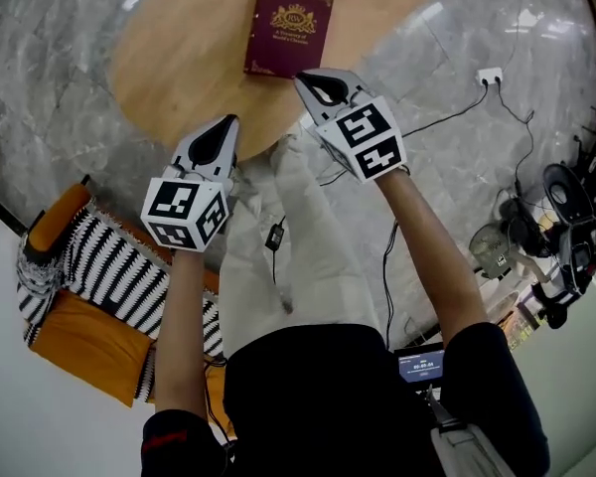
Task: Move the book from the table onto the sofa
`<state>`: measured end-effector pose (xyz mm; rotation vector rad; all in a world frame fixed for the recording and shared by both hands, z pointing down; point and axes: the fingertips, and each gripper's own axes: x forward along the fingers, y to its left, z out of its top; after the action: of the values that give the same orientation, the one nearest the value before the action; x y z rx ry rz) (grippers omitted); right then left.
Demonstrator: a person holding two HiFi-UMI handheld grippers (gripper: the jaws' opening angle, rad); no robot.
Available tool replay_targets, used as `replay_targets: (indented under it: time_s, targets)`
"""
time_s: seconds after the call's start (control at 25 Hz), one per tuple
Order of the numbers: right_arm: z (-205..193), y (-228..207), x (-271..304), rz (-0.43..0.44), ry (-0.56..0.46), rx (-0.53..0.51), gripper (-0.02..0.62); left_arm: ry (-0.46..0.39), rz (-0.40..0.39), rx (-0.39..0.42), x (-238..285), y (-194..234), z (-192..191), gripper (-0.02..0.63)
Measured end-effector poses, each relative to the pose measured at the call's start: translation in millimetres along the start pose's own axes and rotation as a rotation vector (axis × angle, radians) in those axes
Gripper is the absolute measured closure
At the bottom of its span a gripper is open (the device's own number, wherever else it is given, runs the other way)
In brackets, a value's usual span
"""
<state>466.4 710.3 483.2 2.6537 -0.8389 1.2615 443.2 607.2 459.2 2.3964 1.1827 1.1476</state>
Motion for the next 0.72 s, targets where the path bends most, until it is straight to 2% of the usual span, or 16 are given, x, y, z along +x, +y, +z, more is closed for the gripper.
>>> replay_targets:
  time_s: [0.12,0.28,0.52,0.56,0.64,0.72]
  targets:
    - [-26,-5,19,0.009,0.028,0.024,0.580,0.019,-0.003,-0.031,12,7,-25,0.589]
    - [-48,-19,44,-0.001,0.065,0.005,0.580,0.051,-0.024,-0.061,24,15,-54,0.589]
    - [-61,-50,87,0.005,0.134,-0.094,0.576,0.086,-0.033,-0.095,35,24,-87,0.589]
    - [-61,-56,93,0.006,0.148,-0.123,0.559,0.086,-0.036,-0.104,36,24,-90,0.589]
    - [-59,-67,105,0.011,0.167,-0.164,0.478,0.086,-0.040,-0.116,37,23,-96,0.589]
    - [-54,-77,114,0.010,0.175,-0.186,0.463,0.088,-0.042,-0.121,38,23,-101,0.589]
